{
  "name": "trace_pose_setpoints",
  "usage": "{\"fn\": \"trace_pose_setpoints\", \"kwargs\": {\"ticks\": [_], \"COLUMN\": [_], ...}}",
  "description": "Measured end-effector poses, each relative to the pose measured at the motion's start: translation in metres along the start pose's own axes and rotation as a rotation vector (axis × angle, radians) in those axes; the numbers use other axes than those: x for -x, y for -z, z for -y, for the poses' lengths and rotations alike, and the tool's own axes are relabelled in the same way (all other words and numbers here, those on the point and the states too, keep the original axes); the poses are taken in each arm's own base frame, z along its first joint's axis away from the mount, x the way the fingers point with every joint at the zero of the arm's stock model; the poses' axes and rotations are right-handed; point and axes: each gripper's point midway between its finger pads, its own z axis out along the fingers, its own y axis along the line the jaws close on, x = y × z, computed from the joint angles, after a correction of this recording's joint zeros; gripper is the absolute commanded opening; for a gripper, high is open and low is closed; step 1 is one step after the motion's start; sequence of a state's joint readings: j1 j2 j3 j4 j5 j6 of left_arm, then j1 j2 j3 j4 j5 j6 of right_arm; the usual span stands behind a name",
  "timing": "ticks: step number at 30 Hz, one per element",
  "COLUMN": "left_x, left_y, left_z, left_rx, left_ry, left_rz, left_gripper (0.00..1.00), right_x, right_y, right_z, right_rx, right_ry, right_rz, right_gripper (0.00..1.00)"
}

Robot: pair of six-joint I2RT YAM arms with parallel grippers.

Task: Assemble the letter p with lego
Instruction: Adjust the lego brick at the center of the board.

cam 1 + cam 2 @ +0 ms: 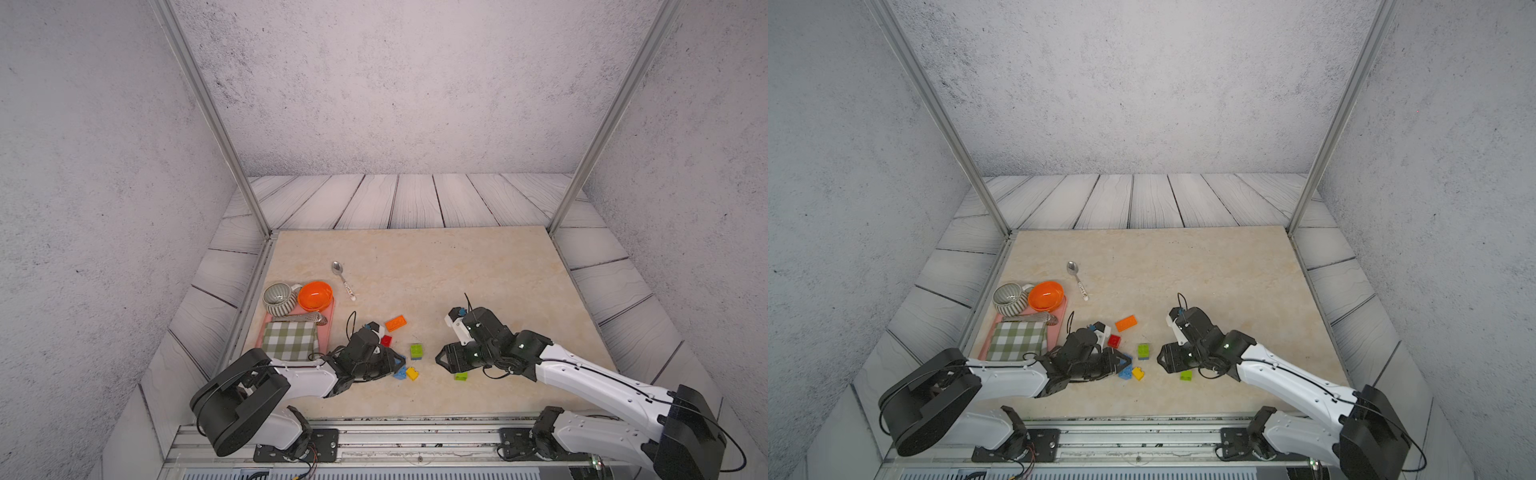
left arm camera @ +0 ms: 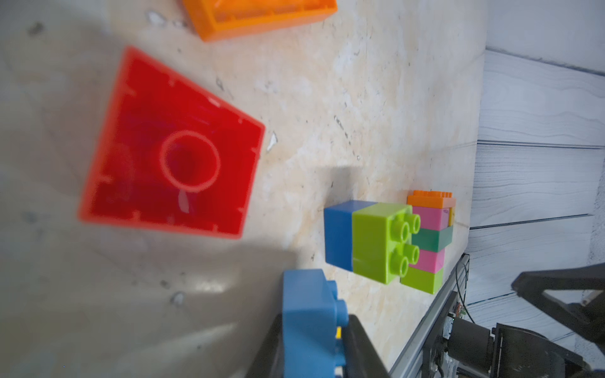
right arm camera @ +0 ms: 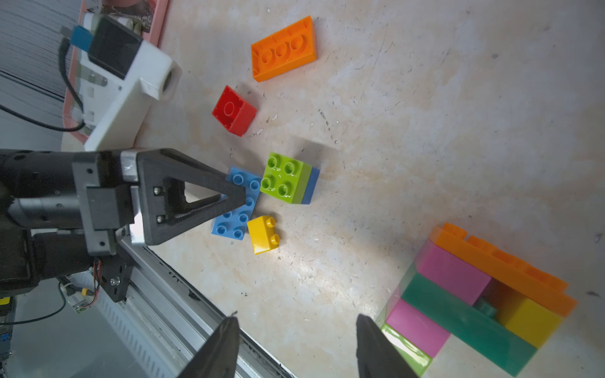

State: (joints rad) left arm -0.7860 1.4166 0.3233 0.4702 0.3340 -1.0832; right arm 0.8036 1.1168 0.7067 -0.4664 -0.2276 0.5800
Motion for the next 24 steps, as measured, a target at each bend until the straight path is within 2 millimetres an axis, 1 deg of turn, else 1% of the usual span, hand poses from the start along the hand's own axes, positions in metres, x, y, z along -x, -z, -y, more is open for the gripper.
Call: {"fn": "trace_pose_setpoints", "kwargs": {"ticks": [4,6,11,13,15,19,21,23,24], "left_x": [0.003,0.003,0.008,0.010,0.011,0.013,0.020,0.030,0.036], "left_y": [0.001,0.004,0.018,0.026,0.036,0.062,0.079,0.095,0.104], "left_z": [-0.004,-0.010,-0.013,-0.017,-0.024,-0.038,-0.041,-0.040,-0.039], "left_rx": [-0.008,0.004,0.031,0.060,0.101,0.187,0.223,0.243,0.251], "left_ry": [0.023,0.037,0.038,0.038,0.040,0.029,0.021,0.012,0.008], "left_rz": [0.017,0.024,0.062,0.079,0.094,0.136,0.173,0.218,0.243], "left_gripper": [0.36,0.41,0.63,0.68,0.73,0.88,0.94,1.00,0.98], "right_x": [-0.001,-0.001,-0.002,-0.002,-0.001,0.003,0.005,0.009,0.012], "right_y": [-0.002,-0.002,-0.003,-0.004,-0.005,-0.009,-0.011,-0.012,-0.013], "right_z": [0.000,0.000,0.000,0.000,0.000,-0.003,-0.007,-0.015,-0.021], "right_rx": [0.002,0.002,0.000,-0.002,-0.005,-0.015,-0.027,-0.038,-0.043], "right_ry": [-0.002,-0.002,-0.003,-0.004,-0.006,-0.011,-0.004,0.012,0.024], "right_rz": [-0.010,-0.010,-0.015,-0.019,-0.024,-0.034,-0.033,-0.030,-0.027], "right_gripper": [0.61,0.61,0.61,0.61,0.61,0.60,0.61,0.62,0.62]}}
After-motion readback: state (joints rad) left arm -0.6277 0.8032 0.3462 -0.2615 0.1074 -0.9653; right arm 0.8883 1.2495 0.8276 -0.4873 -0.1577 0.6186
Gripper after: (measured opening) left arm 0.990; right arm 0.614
